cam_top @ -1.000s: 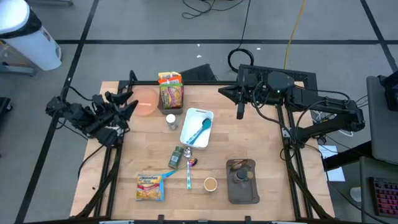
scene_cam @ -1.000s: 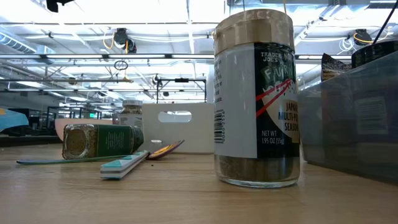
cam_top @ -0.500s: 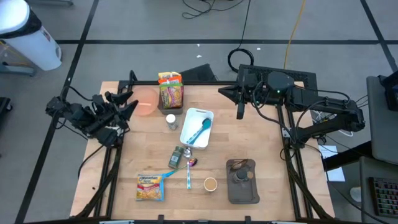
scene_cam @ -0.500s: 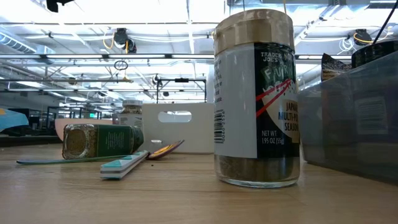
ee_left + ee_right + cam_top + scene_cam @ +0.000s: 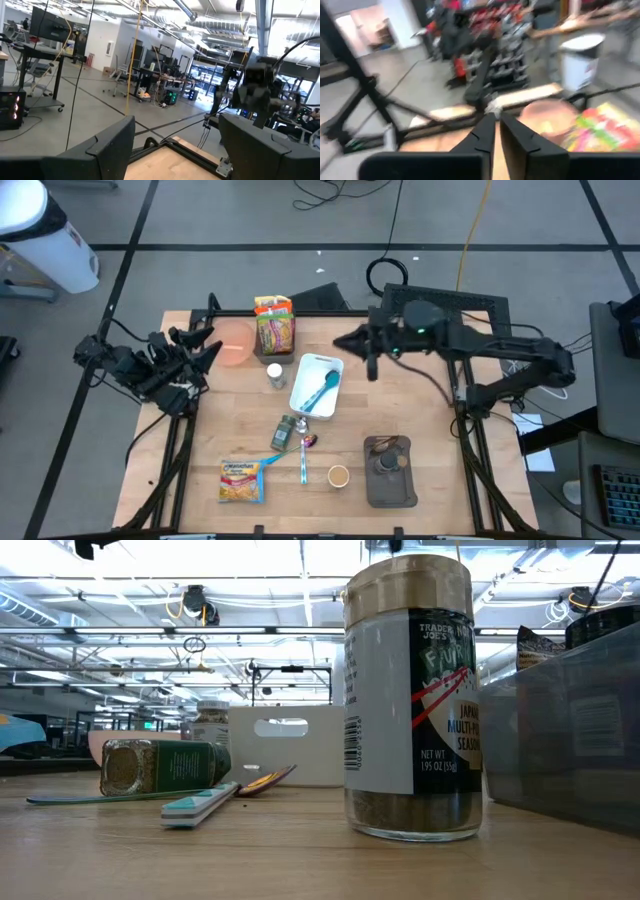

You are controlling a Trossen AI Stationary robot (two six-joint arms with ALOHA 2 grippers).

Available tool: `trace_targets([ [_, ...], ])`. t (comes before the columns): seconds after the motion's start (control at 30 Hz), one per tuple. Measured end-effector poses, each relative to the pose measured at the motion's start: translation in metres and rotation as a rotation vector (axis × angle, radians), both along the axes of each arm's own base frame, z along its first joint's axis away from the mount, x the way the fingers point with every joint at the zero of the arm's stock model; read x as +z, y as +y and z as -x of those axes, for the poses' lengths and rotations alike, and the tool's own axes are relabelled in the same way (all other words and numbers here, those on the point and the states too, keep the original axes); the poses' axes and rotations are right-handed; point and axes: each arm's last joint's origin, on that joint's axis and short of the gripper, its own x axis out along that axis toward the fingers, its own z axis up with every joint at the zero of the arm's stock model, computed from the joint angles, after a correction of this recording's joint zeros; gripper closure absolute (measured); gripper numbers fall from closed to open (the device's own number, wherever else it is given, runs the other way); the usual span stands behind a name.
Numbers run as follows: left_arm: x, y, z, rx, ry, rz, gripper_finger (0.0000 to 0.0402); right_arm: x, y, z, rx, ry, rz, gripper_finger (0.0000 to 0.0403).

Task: Pick & Place Food Item
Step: Put the green seasoning bottle into the bottom black bin

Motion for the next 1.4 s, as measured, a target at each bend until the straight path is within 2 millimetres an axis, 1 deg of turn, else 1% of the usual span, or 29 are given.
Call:
trace_targets([
  [0.17,0.0,0.0,0.0,0.0,-0.003,0.002,0.0108,-0.024,0.001,-0.026,0.128,0.079,-0.061,0.0329],
  [0.3,0.001,0.0,0.0,-0.011,-0.021,0.017,0.0108,-0.037,0.003,-0.037,0.223,0.13,-0.166,0.0279],
  [0.43,0.002,0.0,0.001,-0.062,-0.151,0.189,0.0108,-0.047,0.004,-0.045,0.293,0.17,-0.252,0.0235],
  [0.57,0.002,0.0,0.001,-0.092,-0.228,0.302,0.0108,-0.052,0.004,-0.049,0.306,0.197,-0.316,0.0209],
  [0.73,0.002,0.0,0.0,-0.104,-0.261,0.35,0.0108,-0.053,0.004,-0.05,0.303,0.2,-0.323,0.0195],
  [0.87,0.003,-0.001,0.0,-0.152,-0.267,0.35,0.0108,-0.053,0.004,-0.05,0.306,0.195,-0.306,0.0197],
  [0.97,0.001,-0.005,-0.006,-0.193,-0.243,0.324,0.0108,-0.051,0.004,-0.051,0.31,0.176,-0.292,0.0201],
  [1.1,-0.001,-0.007,-0.01,-0.157,-0.187,0.267,0.0108,-0.051,0.004,-0.051,0.312,0.17,-0.281,0.02],
  [1.27,0.0,-0.008,-0.013,-0.167,-0.221,0.317,0.0108,-0.051,0.004,-0.051,0.313,0.171,-0.27,0.0197],
  [1.4,0.002,-0.006,-0.011,-0.124,-0.244,0.329,0.0108,-0.051,0.004,-0.051,0.315,0.169,-0.259,0.0201],
])
